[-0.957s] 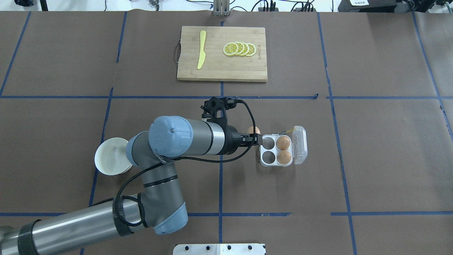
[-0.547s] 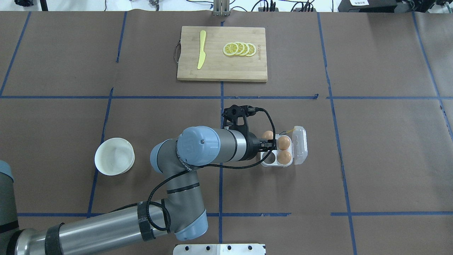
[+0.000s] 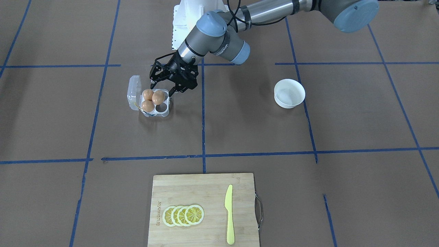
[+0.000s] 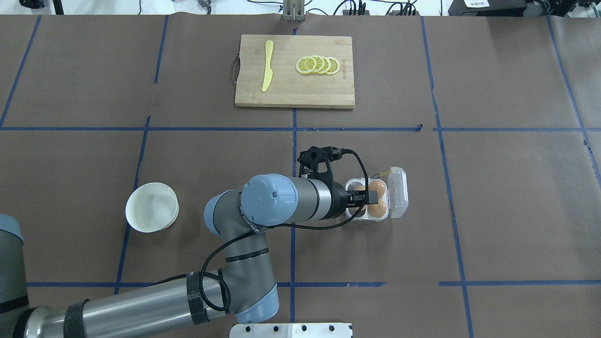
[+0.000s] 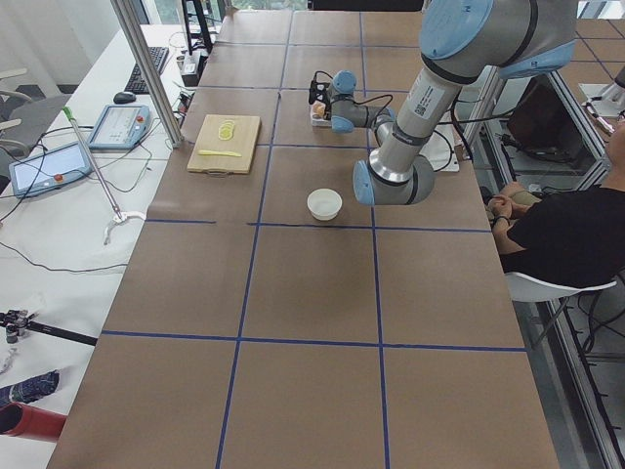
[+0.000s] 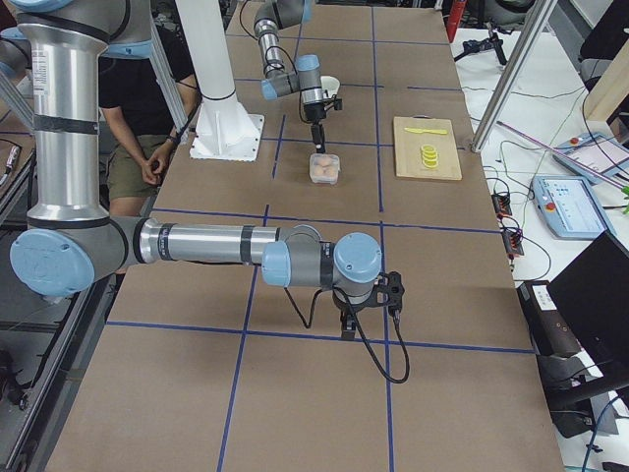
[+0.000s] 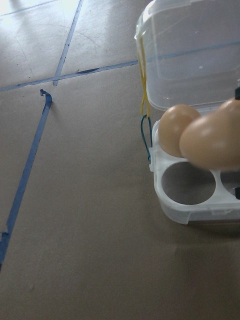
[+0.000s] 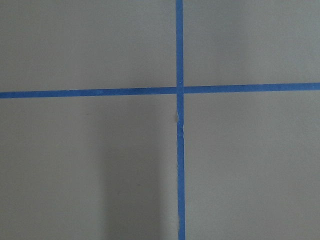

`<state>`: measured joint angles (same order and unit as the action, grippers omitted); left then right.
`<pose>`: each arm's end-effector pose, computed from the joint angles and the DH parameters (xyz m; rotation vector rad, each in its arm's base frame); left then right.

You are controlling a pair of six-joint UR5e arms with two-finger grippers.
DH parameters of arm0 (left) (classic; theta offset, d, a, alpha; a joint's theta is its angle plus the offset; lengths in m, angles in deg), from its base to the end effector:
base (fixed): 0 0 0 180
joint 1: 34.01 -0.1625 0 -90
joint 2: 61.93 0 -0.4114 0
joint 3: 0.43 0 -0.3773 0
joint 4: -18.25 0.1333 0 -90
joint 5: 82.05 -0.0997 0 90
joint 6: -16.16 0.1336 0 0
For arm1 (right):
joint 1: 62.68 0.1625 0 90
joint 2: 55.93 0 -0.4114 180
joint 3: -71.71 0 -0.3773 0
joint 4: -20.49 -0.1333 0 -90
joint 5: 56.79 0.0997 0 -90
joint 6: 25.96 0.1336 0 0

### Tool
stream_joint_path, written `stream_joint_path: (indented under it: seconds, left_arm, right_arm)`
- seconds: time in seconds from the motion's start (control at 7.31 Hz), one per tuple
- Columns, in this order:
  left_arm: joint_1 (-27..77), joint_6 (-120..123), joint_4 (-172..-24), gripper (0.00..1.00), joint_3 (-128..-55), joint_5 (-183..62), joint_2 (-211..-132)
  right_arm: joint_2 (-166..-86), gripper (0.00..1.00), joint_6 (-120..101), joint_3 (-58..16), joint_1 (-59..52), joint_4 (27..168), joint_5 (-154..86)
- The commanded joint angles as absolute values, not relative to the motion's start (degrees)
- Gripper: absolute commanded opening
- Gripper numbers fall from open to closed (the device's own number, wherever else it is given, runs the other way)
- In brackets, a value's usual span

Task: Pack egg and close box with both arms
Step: 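Lower the egg into an empty carton cup and open the left gripper, then withdraw the left arm away while the right arm reaches toward the carton lid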

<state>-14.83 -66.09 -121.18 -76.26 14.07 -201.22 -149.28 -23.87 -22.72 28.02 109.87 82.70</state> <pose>0.6807 -0.3628 0.1271 0.2590 1.4539 -0.0831 0.0373 -0.4550 0.6499 0.0173 -0.8640 0.0328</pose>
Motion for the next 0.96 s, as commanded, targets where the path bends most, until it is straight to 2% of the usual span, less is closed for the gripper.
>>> stream_joint_path:
  seconds: [0.0,0.14,0.41,0.55,0.68,0.82]
  left_arm:
    - [-11.44,-66.37,-117.74,1.0,-78.46,20.12,-200.71]
    - [-8.63,-65.93,-113.1,1.0,-81.26,24.95,-200.18]
    - [-3.8,-63.92,-104.22,1.0,-90.38,31.39,-194.32]
    - [-1.25,-60.51,-98.87,1.0,-95.21,32.81,-191.51]
    - [1.04,-57.87,-92.73,1.0,-100.22,32.91,-189.56]
    - [4.11,-57.32,-87.18,1.0,-102.79,34.65,-189.28]
  right_arm:
    - [-148.83,1.0,-23.33,-23.64,27.93,109.78,83.48]
    - [-148.65,1.0,-21.06,-24.95,27.67,109.7,87.32]
    - [-148.74,1.0,-8.54,-31.17,21.73,107.61,88.5]
    - [-148.82,1.0,1.1,-31.99,18.39,100.8,88.15]
    - [-149.35,0.88,13.55,-32.0,13.3,90.03,86.49]
    - [-149.61,0.6,26.29,-31.91,6.29,79.13,83.26]
